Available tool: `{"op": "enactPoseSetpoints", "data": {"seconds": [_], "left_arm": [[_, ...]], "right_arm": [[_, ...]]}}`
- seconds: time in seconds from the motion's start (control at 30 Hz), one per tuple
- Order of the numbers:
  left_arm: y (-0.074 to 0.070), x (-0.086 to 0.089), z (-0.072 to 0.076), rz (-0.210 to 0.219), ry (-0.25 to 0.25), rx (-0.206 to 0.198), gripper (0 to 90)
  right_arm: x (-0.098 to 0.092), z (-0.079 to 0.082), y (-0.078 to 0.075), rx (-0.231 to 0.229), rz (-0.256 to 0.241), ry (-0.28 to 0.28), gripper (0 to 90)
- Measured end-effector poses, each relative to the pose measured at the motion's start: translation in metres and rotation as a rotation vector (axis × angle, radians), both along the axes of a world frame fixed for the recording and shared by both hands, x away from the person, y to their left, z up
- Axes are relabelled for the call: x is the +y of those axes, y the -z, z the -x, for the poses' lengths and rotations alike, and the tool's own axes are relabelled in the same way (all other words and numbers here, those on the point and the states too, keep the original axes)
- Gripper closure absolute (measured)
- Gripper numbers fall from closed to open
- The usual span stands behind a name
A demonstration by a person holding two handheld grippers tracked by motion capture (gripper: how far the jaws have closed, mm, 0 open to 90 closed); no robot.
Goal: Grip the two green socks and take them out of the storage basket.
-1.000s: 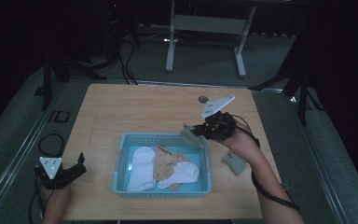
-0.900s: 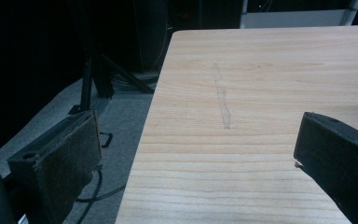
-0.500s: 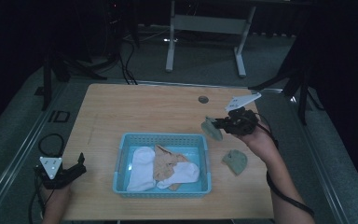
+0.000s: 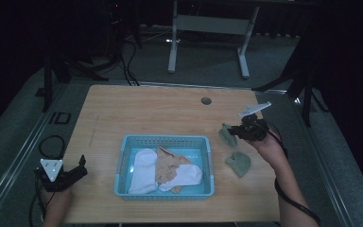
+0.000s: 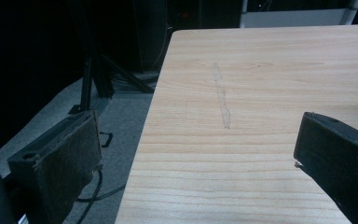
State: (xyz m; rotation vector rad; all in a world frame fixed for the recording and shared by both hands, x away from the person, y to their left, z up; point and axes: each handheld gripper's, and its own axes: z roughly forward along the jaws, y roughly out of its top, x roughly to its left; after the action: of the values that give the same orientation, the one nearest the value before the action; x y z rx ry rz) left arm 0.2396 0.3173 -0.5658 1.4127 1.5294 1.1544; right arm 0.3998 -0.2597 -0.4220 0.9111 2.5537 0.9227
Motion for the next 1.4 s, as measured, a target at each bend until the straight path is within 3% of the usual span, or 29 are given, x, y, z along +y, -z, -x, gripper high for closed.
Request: {"op": "enactPoseSetpoints", "data": {"seconds": [0.2, 0.63, 0.73, 0.83, 0.87, 0.97, 1.4], "left_arm": [[0.000, 0.000, 0.000, 0.001, 0.000, 0.000, 0.4], [0.000, 0.000, 0.000, 0.001, 0.001, 0.001, 0.4], [0.000, 0.000, 0.000, 0.001, 0.001, 0.001, 0.4], [0.000, 0.000, 0.000, 0.001, 0.001, 0.002, 0.4], [0.000, 0.000, 0.000, 0.001, 0.001, 0.001, 0.4], [0.000, 0.000, 0.000, 0.000, 0.001, 0.002, 0.4], [0.000, 0.000, 0.000, -0.001, 0.000, 0.001, 0.4]], "right_arm": [[-0.006, -0.007, 0.024, 0.035, 0.017, 0.034, 85.3], [-0.006, -0.011, 0.077, 0.118, -0.034, 0.058, 84.9], [-0.005, -0.010, 0.083, 0.126, -0.037, 0.057, 84.2], [-0.005, -0.009, 0.085, 0.130, -0.050, 0.061, 79.9], [-0.006, -0.008, 0.083, 0.123, -0.056, 0.060, 71.1], [-0.006, -0.005, 0.078, 0.100, -0.058, 0.060, 55.5], [-0.032, 0.007, 0.056, 0.017, -0.161, 0.163, 29.3]]}}
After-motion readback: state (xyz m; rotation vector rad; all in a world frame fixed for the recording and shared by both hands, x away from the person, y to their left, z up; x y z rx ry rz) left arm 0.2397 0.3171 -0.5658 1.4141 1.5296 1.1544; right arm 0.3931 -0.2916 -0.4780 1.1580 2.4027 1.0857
